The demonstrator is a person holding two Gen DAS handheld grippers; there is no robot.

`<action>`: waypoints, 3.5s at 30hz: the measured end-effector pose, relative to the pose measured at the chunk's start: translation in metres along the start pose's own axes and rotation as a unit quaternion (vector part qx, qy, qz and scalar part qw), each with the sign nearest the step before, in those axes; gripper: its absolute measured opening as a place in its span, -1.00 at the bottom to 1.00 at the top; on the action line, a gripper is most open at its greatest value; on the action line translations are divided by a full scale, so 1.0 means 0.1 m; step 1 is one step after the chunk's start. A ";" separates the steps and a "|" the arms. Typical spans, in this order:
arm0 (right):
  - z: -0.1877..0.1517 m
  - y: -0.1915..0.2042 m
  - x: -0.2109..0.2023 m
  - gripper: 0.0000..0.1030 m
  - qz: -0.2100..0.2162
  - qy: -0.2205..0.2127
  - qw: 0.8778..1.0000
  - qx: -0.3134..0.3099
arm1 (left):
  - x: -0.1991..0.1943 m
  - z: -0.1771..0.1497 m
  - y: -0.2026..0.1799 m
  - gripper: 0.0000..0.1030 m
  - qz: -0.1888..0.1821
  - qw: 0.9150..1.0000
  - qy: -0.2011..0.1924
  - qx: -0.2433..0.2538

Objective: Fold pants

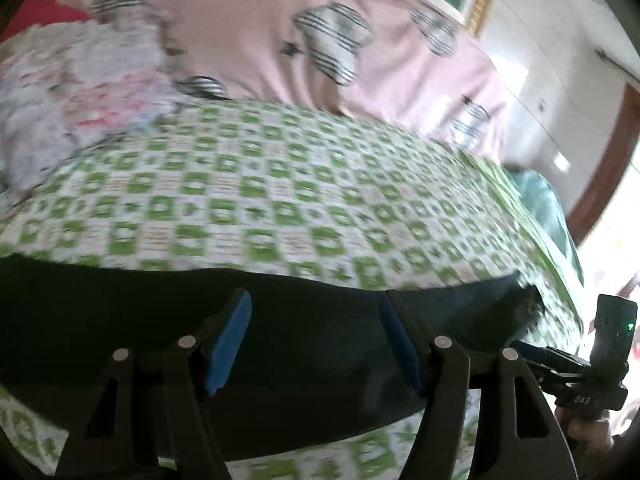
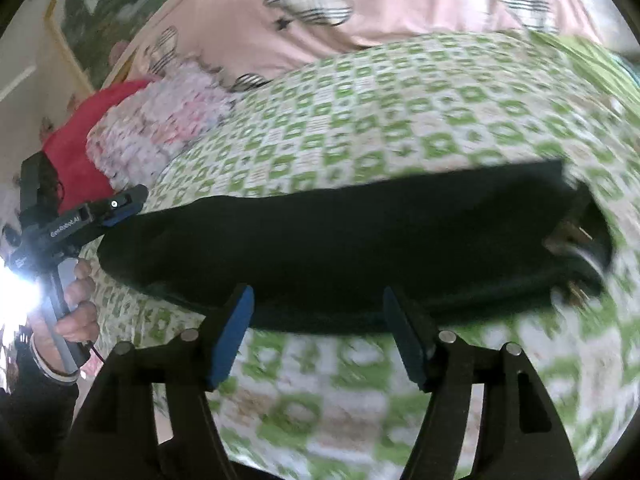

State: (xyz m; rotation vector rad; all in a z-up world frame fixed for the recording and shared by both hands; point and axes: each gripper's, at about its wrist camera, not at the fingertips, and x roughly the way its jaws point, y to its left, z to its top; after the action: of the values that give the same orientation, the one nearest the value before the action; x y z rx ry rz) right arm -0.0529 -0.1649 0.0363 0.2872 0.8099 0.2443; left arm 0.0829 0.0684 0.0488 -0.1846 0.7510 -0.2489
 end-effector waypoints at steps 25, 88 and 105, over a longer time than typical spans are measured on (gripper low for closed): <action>-0.02 -1.11 -0.21 0.26 -0.025 -0.103 0.952 0.287 | 1.12 0.22 -1.36 0.43 -0.136 0.968 0.143 0.152; 0.41 -0.12 0.22 -0.74 0.211 -0.071 0.970 0.095 | 0.94 0.40 -1.20 -0.81 -0.263 0.944 0.144 0.134; 0.26 0.23 0.75 -0.61 0.180 -0.005 0.982 0.050 | 1.07 -0.03 -0.39 -0.76 -0.211 0.964 0.159 0.036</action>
State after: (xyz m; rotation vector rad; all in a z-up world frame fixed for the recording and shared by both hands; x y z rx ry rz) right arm 0.0141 -0.1230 0.0107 0.5304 0.7584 0.5423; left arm 0.1501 -0.0003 -0.0126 -0.2383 1.0158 -0.7233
